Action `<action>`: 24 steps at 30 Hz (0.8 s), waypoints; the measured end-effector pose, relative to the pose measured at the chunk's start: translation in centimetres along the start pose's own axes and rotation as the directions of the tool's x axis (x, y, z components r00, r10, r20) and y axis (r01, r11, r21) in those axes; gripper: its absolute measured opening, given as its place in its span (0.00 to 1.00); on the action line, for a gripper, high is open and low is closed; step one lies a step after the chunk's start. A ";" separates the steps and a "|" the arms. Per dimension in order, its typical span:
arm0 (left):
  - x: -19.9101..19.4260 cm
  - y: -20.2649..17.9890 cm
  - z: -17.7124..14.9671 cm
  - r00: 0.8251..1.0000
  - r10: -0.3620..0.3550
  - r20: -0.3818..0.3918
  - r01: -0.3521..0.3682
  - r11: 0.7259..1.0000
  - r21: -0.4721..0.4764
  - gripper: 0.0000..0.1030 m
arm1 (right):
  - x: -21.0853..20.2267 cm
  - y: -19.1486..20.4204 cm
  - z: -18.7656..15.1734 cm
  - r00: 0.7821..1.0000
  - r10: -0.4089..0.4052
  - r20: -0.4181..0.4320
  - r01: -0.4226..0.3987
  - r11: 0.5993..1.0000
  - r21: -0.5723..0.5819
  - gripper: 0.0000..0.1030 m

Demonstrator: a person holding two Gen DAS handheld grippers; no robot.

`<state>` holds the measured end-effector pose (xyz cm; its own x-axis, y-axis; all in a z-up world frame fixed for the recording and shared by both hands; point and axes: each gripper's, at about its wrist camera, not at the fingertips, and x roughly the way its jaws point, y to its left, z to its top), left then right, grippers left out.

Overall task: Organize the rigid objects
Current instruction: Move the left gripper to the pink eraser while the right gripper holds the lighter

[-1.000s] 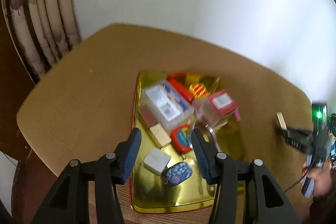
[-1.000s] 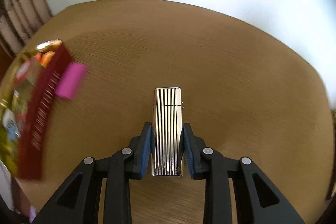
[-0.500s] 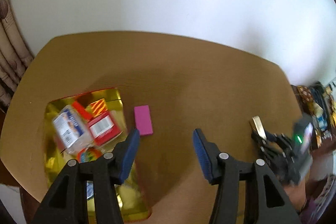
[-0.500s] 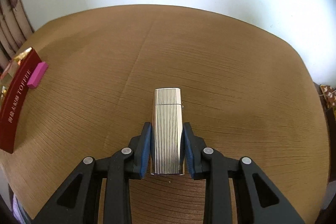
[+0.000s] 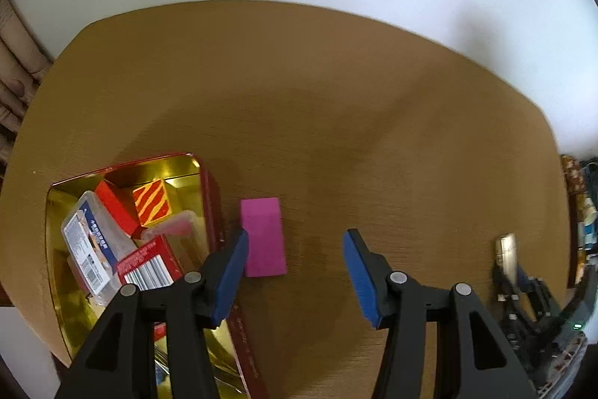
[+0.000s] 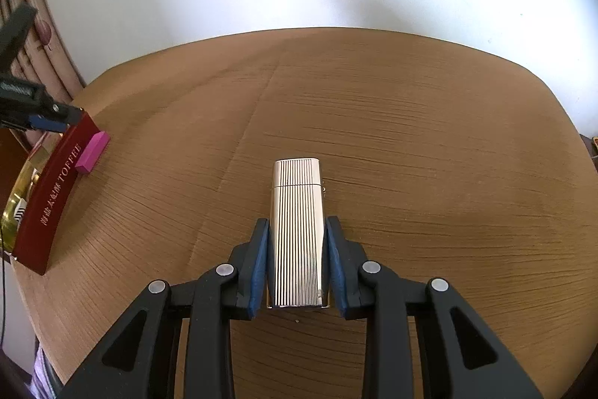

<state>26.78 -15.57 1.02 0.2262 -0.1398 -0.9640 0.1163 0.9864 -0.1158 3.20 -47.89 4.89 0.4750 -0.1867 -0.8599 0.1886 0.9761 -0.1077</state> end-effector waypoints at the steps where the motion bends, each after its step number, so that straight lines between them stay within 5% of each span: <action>1: 0.3 0.0 0.0 1.000 -0.003 -0.010 0.003 1.000 0.006 0.52 | -0.1 -0.3 0.0 1.000 0.009 0.002 -0.009 1.000 0.007 0.27; 9: 2.8 0.7 0.9 0.997 -0.008 -0.076 0.007 1.000 -0.007 0.52 | -1.0 -1.9 0.3 0.999 0.040 0.007 -0.040 0.999 0.030 0.27; 24: 5.0 -3.1 2.5 0.984 0.131 -0.120 -0.118 0.987 0.105 0.53 | -1.3 -2.7 0.7 0.998 0.056 0.008 -0.056 0.998 0.042 0.27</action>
<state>29.99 -19.54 -2.87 0.1222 0.0017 -0.9925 0.1897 0.9815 0.0251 2.65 -50.34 6.60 0.4915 -0.1324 -0.8608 0.1971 0.9796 -0.0381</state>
